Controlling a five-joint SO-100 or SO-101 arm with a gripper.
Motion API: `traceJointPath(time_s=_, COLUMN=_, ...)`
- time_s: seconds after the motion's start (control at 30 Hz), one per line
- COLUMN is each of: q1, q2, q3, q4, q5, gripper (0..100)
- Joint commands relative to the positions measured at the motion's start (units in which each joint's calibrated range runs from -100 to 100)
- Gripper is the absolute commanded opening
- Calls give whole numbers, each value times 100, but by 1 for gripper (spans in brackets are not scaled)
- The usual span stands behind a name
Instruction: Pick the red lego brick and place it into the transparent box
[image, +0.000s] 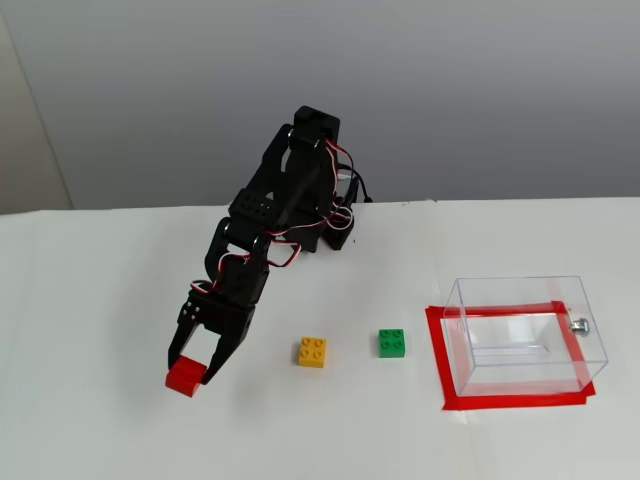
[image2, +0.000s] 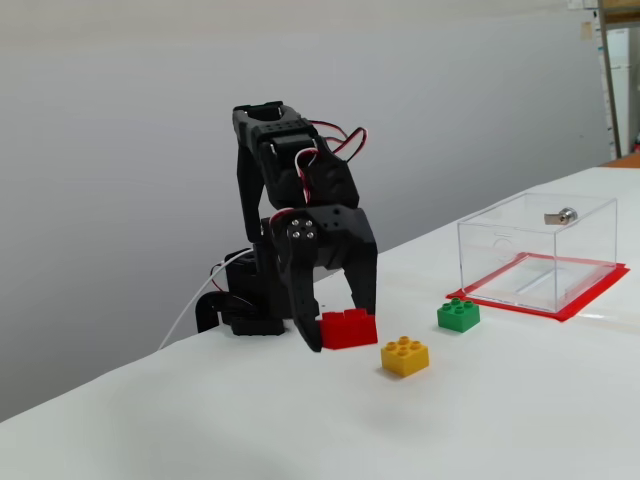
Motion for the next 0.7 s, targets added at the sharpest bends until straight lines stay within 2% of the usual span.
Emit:
traceJointPath(time_s=0.0, q1=-282, q2=-656, q3=-176, q4=486, q5=-15, gripper=14)
traceJointPath(time_s=0.17, q1=-829, q2=-1097, q3=-186, q4=1635, q5=-15, gripper=14)
traceJointPath(time_s=0.47, q1=-1857, q2=-1674, q3=-231, q4=2471, q5=-56, gripper=14)
traceJointPath(time_s=0.67, q1=-2530, q2=-1657, q3=-936, q4=3071, q5=-542, gripper=14)
